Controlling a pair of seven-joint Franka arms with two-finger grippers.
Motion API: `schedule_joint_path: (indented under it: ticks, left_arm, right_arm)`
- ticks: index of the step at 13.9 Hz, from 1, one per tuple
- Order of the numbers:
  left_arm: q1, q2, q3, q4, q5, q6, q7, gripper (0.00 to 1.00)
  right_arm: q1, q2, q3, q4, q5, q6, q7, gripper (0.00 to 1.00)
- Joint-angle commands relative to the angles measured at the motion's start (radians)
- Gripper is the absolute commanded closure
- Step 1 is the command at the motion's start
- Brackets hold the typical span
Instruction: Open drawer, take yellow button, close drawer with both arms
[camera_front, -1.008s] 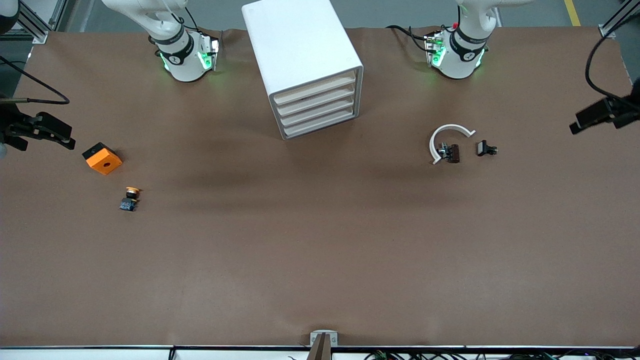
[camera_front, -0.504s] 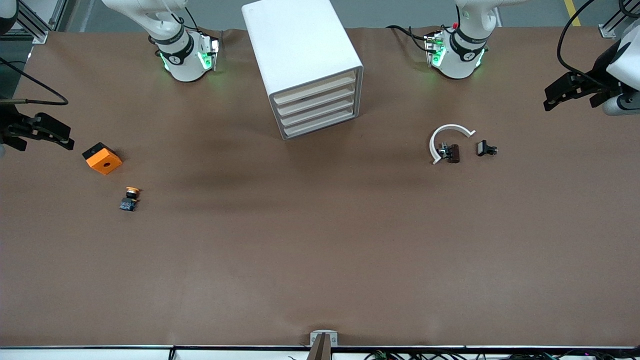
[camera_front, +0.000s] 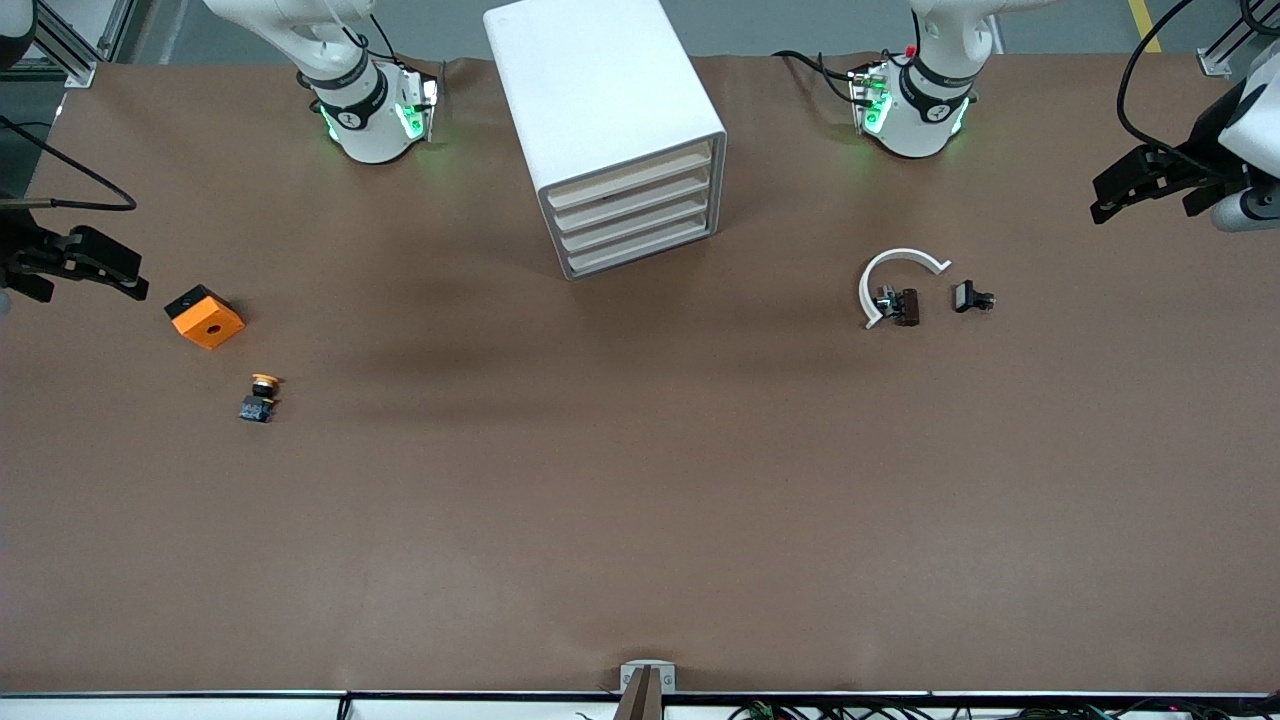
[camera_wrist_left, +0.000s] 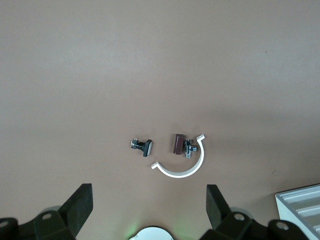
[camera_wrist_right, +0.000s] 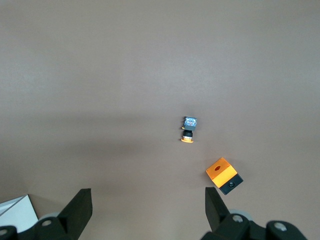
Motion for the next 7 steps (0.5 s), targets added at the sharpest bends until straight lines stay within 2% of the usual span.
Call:
schedule_joint_path:
  ticks: [1, 3, 7]
  left_arm:
    - [0.015, 0.023, -0.015, 0.038, 0.022, 0.000, 0.005, 0.00]
    - [0.015, 0.040, -0.015, 0.069, 0.022, -0.004, 0.004, 0.00]
    - [0.014, 0.046, -0.013, 0.071, 0.022, -0.004, 0.002, 0.00]
  right_arm:
    - [-0.013, 0.007, 0.008, 0.021, 0.015, -0.011, 0.006, 0.00]
    - [-0.014, 0.007, 0.008, 0.027, 0.015, -0.011, 0.006, 0.00]
    - [-0.014, 0.007, 0.008, 0.028, 0.015, -0.011, 0.006, 0.00]
